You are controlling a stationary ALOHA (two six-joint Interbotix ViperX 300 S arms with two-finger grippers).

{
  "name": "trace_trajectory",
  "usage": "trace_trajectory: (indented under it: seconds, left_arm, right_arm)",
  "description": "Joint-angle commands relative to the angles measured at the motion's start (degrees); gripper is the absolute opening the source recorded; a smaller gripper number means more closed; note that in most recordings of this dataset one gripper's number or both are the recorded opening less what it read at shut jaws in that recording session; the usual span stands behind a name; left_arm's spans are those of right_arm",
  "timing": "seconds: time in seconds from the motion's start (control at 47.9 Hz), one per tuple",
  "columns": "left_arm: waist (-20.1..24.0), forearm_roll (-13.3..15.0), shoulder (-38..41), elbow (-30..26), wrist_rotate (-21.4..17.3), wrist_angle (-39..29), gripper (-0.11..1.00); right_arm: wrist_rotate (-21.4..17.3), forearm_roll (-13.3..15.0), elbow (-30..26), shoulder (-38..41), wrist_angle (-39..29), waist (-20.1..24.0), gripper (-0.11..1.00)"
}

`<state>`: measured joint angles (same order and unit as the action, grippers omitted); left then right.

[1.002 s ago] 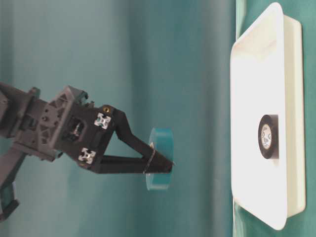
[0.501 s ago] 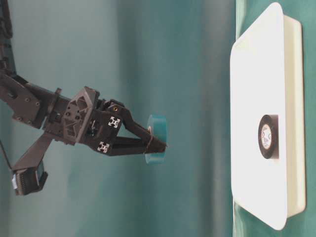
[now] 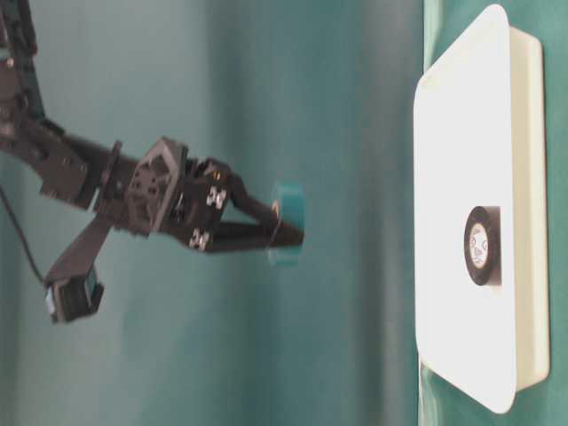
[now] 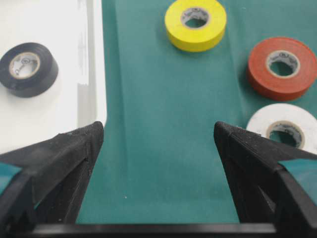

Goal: Pick up the tape from a random location and place it into the white case.
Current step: 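Lift the teal roll and carry it up to the white tray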

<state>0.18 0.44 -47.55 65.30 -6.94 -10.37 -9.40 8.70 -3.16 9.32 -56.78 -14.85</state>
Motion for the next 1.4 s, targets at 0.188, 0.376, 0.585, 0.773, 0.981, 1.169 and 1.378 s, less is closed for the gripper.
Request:
trace_trajectory:
  seconds: [0.188,0.376,0.585,0.773,0.981,1.169,1.378]
  left_arm:
    - [-0.1,0.1,0.2,-0.7,0.0,0.4,0.98]
    - [-0.1,0.1,0.3,-0.7,0.0,0.4,0.98]
    - [-0.1,0.1,0.2,-0.7,0.0,0.4,0.98]
    - [-0.1,0.1,0.2,-0.7,0.0,0.4,0.98]
    - [-0.1,0.1,0.2,-0.7,0.0,0.4,0.98]
    - [-0.1,0.1,0.2,-0.7,0.0,0.4,0.98]
    - [-0.1,0.1,0.2,-0.7,0.0,0.4,0.98]
  right_arm:
    - [-0.4,0.2,7.7,-7.7,4.0,-2.7,0.29]
    - [-0.7,0.1,12.7,-11.0,6.4,-4.0,0.29]
    - [-0.7,0.2,14.5,-12.3,7.8,-4.2,0.29]
    - [-0.7,0.2,14.4,-12.3,8.0,-4.2,0.29]
    - [-0.7,0.1,14.5,-12.2,7.9,-4.2,0.29]
    - [-0.7,0.1,14.5,-12.3,7.9,-4.2,0.29]
    - [-0.8,0.1,14.6,-12.2,7.9,-4.2,0.29]
